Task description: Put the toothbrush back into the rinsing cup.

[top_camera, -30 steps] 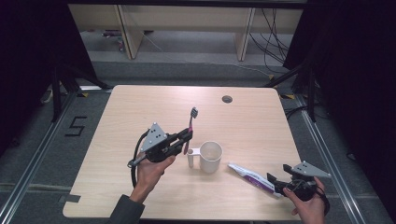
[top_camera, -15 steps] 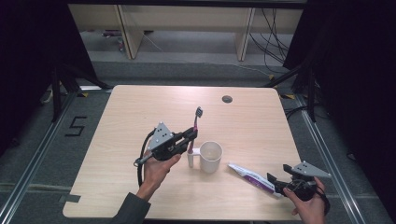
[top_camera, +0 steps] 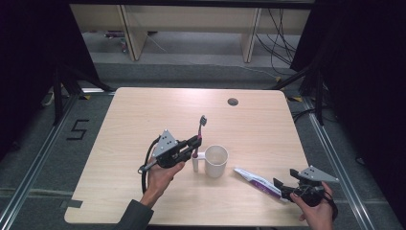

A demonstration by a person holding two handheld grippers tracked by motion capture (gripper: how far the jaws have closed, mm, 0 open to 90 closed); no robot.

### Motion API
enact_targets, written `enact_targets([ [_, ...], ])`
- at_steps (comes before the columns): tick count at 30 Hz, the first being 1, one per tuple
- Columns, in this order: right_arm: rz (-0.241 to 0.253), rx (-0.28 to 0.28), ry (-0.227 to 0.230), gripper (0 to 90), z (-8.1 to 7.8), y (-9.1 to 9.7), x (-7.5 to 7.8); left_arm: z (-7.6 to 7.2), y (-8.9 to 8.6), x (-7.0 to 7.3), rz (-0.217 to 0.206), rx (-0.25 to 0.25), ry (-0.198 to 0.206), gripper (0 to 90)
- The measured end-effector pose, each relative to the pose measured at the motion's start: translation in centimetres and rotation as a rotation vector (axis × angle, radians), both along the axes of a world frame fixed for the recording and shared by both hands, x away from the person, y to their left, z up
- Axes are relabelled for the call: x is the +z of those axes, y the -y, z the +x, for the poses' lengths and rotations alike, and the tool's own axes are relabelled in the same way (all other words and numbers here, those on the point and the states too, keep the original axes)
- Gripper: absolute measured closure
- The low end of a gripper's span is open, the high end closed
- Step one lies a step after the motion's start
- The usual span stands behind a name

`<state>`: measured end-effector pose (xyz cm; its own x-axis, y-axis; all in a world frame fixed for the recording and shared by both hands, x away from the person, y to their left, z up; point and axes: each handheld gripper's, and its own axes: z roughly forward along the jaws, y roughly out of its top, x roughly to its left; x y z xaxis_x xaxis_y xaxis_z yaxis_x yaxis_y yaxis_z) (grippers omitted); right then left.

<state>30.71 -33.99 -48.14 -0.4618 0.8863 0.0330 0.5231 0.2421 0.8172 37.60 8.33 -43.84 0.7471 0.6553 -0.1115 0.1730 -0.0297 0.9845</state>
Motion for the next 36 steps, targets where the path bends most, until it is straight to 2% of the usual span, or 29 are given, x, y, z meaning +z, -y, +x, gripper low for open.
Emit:
enact_targets([
  [8,-0.007,0.002,-0.002,24.0,0.0,0.0,0.0,-0.3,-0.4,-1.2,0.02,-0.005,-0.025,81.1],
  [10,-0.006,0.002,-0.003,24.0,0.0,0.0,0.0,-0.2,-0.4,-1.3,0.015,-0.013,-0.022,81.0],
  [12,-0.01,0.006,-0.011,24.0,0.0,0.0,0.0,-0.4,-0.6,-1.5,0.042,-0.013,-0.033,81.0],
  [14,-0.009,0.005,-0.012,24.0,0.0,-0.1,0.0,-0.6,-0.6,-1.6,0.05,-0.016,-0.036,81.0],
  [24,-0.002,0.006,-0.009,24.0,0.0,-0.2,-0.1,-0.7,-1.0,-2.3,0.071,-0.025,-0.053,80.6],
  [31,-0.003,0.007,-0.009,24.0,0.0,-0.2,-0.1,-0.6,-1.0,-2.6,0.064,-0.036,-0.055,79.7],
  [32,-0.004,0.007,-0.01,24.0,0.0,-0.2,-0.1,-0.7,-1.0,-2.6,0.077,-0.029,-0.062,79.7],
  [36,-0.004,0.008,-0.011,24.0,0.0,-0.2,-0.2,-0.8,-1.1,-2.6,0.079,-0.027,-0.063,72.2],
])
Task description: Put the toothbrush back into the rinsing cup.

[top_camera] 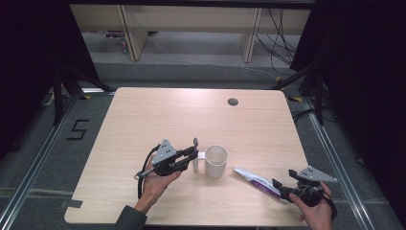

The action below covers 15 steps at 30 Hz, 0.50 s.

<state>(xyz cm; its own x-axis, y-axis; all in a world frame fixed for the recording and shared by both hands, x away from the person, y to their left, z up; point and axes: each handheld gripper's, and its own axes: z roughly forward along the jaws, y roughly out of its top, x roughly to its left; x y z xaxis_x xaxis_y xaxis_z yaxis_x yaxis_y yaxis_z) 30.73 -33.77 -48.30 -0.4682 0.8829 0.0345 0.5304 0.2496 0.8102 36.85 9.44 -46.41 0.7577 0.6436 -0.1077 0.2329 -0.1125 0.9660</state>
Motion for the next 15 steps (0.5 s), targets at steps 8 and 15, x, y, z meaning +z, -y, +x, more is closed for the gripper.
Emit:
enact_targets([
  [8,-0.005,0.003,-0.001,24.0,0.01,0.02,-0.03,-0.32,-0.25,0.5,0.0,0.046,-0.014,38.1],
  [15,-0.003,0.003,-0.006,23.9,0.01,-0.02,-0.05,-0.91,-0.67,0.89,0.003,0.034,-0.023,32.4],
])
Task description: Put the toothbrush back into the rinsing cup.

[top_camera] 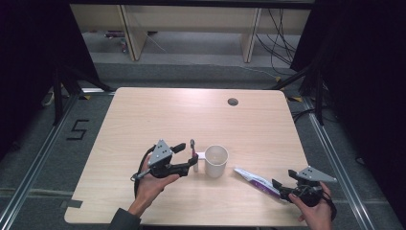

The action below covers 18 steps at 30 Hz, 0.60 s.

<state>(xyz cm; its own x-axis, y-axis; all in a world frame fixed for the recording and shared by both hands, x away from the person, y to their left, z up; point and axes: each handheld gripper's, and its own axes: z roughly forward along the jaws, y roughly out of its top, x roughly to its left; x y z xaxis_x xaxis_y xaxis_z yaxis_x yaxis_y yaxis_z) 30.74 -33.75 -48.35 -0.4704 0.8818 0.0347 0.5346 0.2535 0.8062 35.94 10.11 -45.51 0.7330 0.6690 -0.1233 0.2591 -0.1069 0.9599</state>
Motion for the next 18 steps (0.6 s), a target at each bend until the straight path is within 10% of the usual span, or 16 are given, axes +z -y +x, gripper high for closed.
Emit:
enact_targets([
  [18,0.002,0.002,-0.005,24.0,0.0,-0.1,0.0,-1.5,-1.4,-0.1,0.037,-0.004,-0.005,29.4],
])
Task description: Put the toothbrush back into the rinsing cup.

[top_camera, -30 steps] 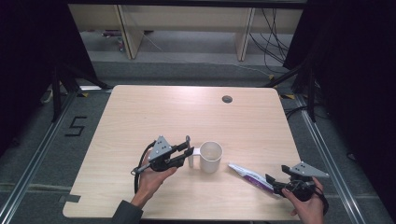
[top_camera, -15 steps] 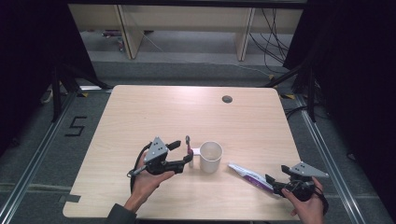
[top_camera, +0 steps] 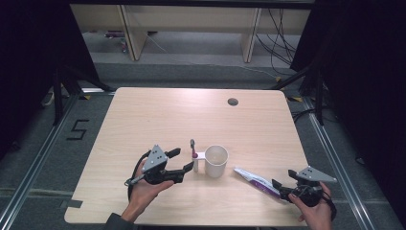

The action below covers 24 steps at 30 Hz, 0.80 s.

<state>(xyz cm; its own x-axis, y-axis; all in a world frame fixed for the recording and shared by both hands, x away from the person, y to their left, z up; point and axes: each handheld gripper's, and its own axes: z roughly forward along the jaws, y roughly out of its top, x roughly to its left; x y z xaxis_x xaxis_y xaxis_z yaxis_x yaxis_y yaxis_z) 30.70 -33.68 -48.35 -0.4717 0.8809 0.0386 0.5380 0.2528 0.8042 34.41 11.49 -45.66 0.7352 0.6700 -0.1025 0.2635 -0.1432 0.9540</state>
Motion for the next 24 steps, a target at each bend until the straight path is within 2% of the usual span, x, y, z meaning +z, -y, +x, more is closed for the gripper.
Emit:
enact_targets([
  [4,-0.004,0.003,0.007,23.9,0.0,0.0,0.0,-0.4,-0.8,-0.1,0.005,0.006,0.012,28.9],
  [13,-0.002,0.0,0.001,24.0,0.0,-0.1,0.0,-0.7,-1.7,-0.8,0.021,0.01,0.003,27.4],
  [14,-0.008,0.003,0.011,23.9,0.0,0.0,0.0,-0.7,-1.8,-0.9,0.015,0.008,0.004,27.3],
  [15,-0.005,0.002,0.007,24.0,0.0,0.0,0.0,-0.8,-2.0,-0.8,0.028,0.01,-0.001,27.2],
  [20,-0.003,0.002,0.006,24.0,0.0,0.0,0.0,-1.0,-2.2,-0.9,0.021,0.013,-0.005,25.4],
  [21,-0.005,-0.002,0.003,24.0,0.0,0.0,0.0,-1.2,-2.4,-1.0,0.038,0.015,-0.013,24.9],
  [24,-0.004,0.002,0.003,23.9,0.0,-0.1,0.0,-1.4,-2.6,-1.1,0.044,0.013,-0.021,23.7],
])
